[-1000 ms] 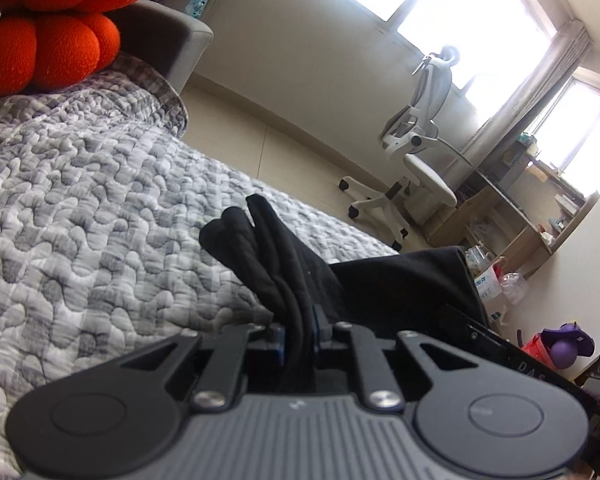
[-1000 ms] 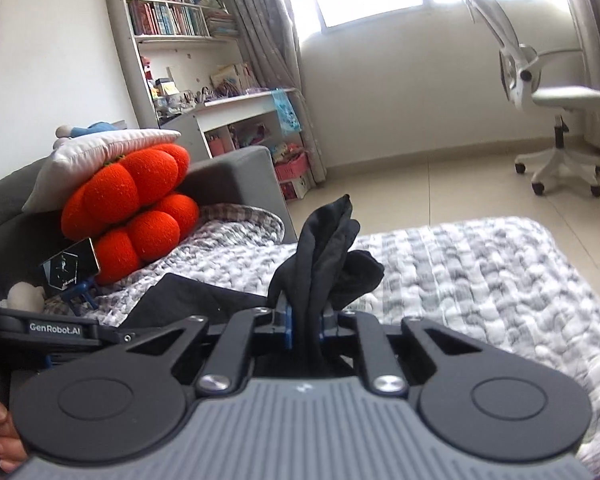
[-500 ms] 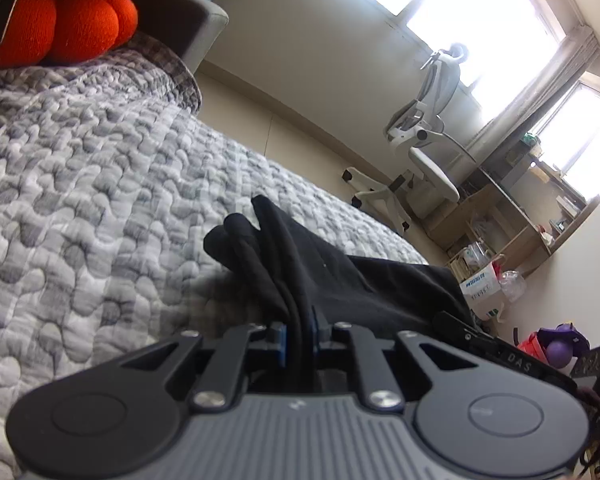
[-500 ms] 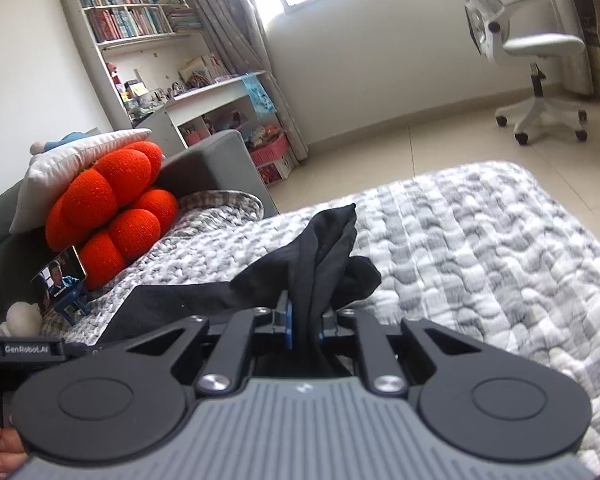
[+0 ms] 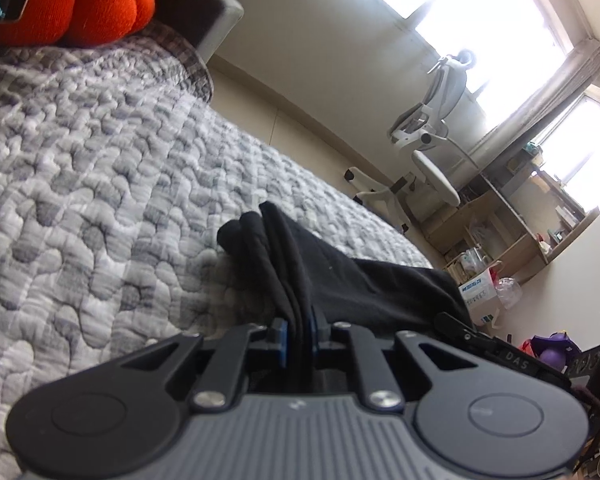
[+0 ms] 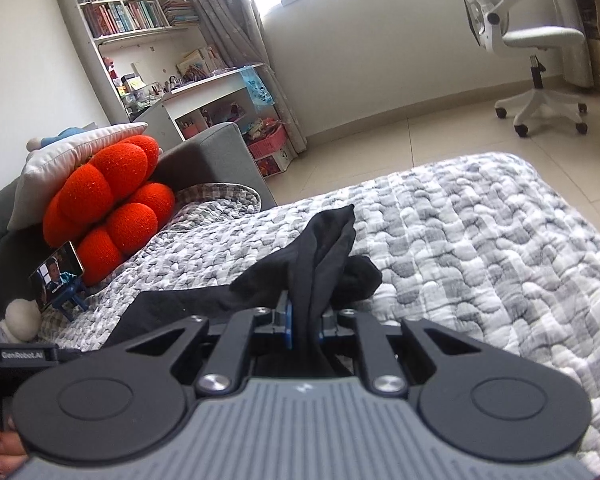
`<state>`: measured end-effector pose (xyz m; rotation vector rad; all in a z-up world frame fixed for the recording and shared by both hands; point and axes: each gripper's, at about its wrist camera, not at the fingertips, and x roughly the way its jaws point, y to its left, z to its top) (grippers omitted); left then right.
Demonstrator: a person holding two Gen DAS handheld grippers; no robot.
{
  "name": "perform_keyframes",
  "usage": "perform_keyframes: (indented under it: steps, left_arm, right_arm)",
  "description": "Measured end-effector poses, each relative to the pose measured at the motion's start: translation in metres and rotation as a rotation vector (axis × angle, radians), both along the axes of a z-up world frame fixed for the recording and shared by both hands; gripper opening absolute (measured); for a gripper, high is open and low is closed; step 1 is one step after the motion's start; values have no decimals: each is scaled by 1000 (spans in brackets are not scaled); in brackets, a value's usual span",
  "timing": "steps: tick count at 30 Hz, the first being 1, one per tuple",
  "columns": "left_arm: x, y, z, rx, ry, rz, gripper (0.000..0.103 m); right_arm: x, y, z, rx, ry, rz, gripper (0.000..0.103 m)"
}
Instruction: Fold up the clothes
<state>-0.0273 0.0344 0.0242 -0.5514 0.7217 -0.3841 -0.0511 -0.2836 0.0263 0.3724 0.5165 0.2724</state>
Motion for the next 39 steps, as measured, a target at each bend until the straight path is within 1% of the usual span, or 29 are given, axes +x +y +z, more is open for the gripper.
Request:
perform_keyframes:
  steps: [3,5,7,8,10,11,13,15,16,18,21,23,26,28,29,31,32,36,38,39]
  left_arm:
    - [-1,-1,1,5,-11,-9,10]
    - [2,0,-4,6,4,-7,10]
    - [6,5,-13,-12,31,-1,10]
    - [7,7,-17,-23,42,1,10]
    - [8,11,-22,-33,54,0,11]
    - [7,12,-23,-32,54,-2,11]
    - [6,13,-23,-27,54,-5,11]
    - [5,14,-20,-21,52,-6,11]
    - [4,15,-19,-21,54,-4,12]
    - [4,19,-14,-17,54,5,12]
    - [-5,22,1,16,11,24,12]
    - [-9,16,11,25,-23,8,12]
    - [-8,-1,19,49,-43,-33,13]
    - [-4,-16,22,102,-57,-64,13]
    - [-2,-22,25,130,-63,-70,13]
    - [-2,-23,27,145,-79,-60,15]
    - [-2,-19,26,142,-77,-48,17]
    - [-3,5,14,137,-10,32,19]
    - [-1,14,6,73,28,35,20]
    - [-1,17,3,37,44,30,28]
  right_arm:
    - [3,1,0,-9,7,0,13]
    - [6,0,-3,-13,21,-5,13]
    - [9,-5,-10,13,46,-9,15]
    - [10,-8,-13,32,54,-7,19]
    - [11,-15,-18,84,70,-3,20]
    - [11,-20,-20,117,78,-2,24]
    - [10,-29,-22,168,86,-13,27]
    - [6,-37,-23,211,86,-29,34]
    - [3,-41,-22,224,90,-33,36]
    - [-3,-49,-21,249,98,-40,44]
    - [-19,-58,-22,271,119,-55,53]
    - [-30,-64,-24,294,138,-67,57]
    - [-40,-66,-29,351,145,-72,60]
    - [-43,-64,-27,372,143,-64,63]
    - [-43,-62,-26,374,141,-55,63]
    - [-43,-59,-25,369,135,-31,65]
    - [-42,-59,-25,369,135,-27,66]
    - [-38,-58,-27,373,132,-9,67]
    - [-36,-57,-27,375,131,0,68]
    - [-35,-57,-28,376,130,4,69]
